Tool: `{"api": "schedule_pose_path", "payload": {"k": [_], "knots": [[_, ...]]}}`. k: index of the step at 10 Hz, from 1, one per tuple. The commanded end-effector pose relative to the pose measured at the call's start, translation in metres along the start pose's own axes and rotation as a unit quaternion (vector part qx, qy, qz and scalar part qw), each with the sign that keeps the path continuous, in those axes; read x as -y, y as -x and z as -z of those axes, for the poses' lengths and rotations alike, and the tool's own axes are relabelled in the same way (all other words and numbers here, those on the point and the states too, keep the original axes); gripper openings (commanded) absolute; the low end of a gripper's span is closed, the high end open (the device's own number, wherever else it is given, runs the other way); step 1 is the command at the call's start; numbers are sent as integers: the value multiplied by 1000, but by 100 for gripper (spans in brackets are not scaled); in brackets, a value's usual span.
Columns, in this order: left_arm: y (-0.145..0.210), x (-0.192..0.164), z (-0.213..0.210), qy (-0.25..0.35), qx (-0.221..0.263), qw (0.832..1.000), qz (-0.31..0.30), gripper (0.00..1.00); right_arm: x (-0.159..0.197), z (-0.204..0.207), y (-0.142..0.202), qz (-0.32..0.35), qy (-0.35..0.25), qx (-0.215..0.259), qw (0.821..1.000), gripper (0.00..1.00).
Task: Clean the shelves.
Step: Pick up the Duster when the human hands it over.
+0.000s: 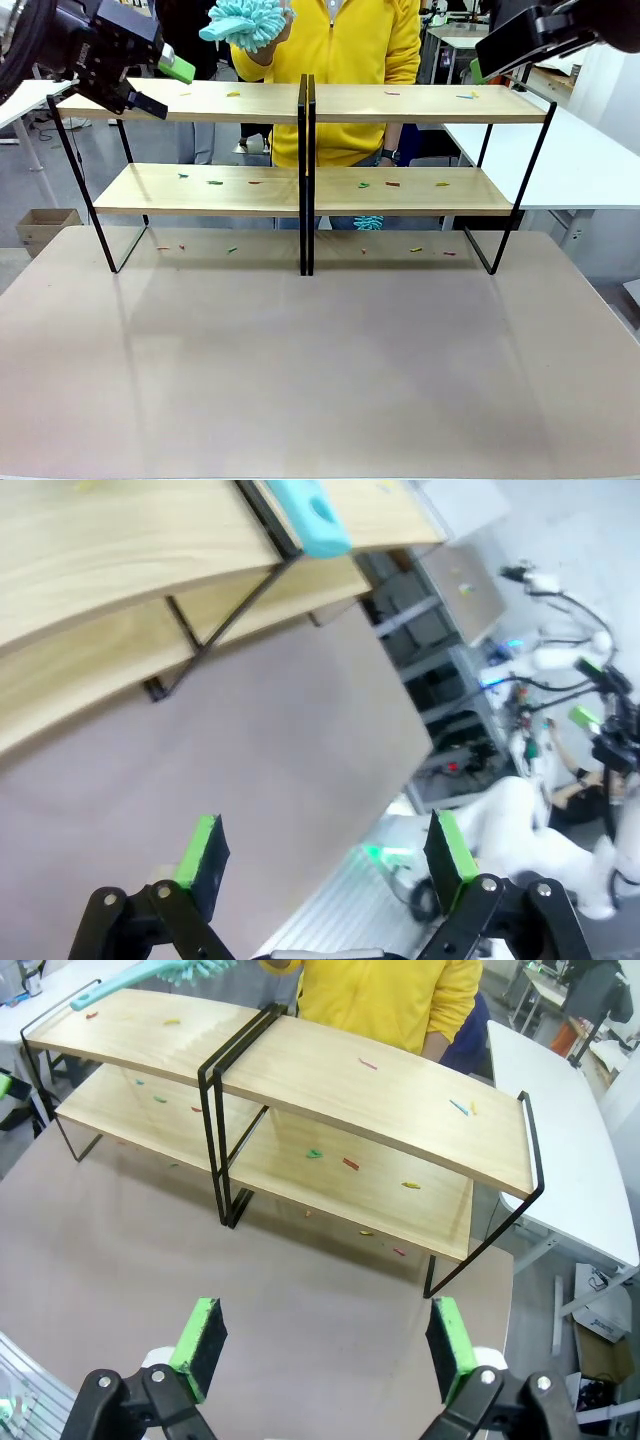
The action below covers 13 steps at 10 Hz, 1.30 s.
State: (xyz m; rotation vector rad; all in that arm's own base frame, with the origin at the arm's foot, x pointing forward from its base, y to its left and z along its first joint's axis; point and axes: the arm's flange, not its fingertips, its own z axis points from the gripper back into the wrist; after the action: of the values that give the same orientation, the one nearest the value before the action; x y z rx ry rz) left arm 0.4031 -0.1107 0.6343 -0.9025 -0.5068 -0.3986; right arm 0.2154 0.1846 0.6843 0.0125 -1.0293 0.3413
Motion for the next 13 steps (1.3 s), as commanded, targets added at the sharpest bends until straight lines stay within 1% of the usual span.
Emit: {"api": "schedule_pose_path", "payload": {"k": [1,2,3,4,6,7,8,10,12,13], "knots": [[-25,-16,-22,147,-6,988,-40,100,0,0,0,2,1,0,1000,100],[-40,-18,-29,182,-7,981,-72,100,0,0,0,2,1,0,1000,100],[-53,-15,-28,181,0,978,-101,100,0,0,0,2,1,0,1000,100],[-69,-12,-18,148,3,981,-129,100,0,0,0,2,1,0,1000,100],[-101,-16,16,70,15,982,-173,100,0,0,0,2,1,0,1000,100],[-116,-23,32,58,15,979,-196,100,0,0,0,2,1,0,1000,100],[-128,-32,43,47,33,974,-221,100,0,0,0,2,1,0,1000,100],[-145,-48,57,54,48,962,-263,100,0,0,0,2,1,0,1000,100],[-148,-59,58,69,62,956,-279,100,0,0,0,2,1,0,1000,100],[-148,-62,56,88,74,953,-281,100,0,0,0,2,1,0,1000,100]]}}
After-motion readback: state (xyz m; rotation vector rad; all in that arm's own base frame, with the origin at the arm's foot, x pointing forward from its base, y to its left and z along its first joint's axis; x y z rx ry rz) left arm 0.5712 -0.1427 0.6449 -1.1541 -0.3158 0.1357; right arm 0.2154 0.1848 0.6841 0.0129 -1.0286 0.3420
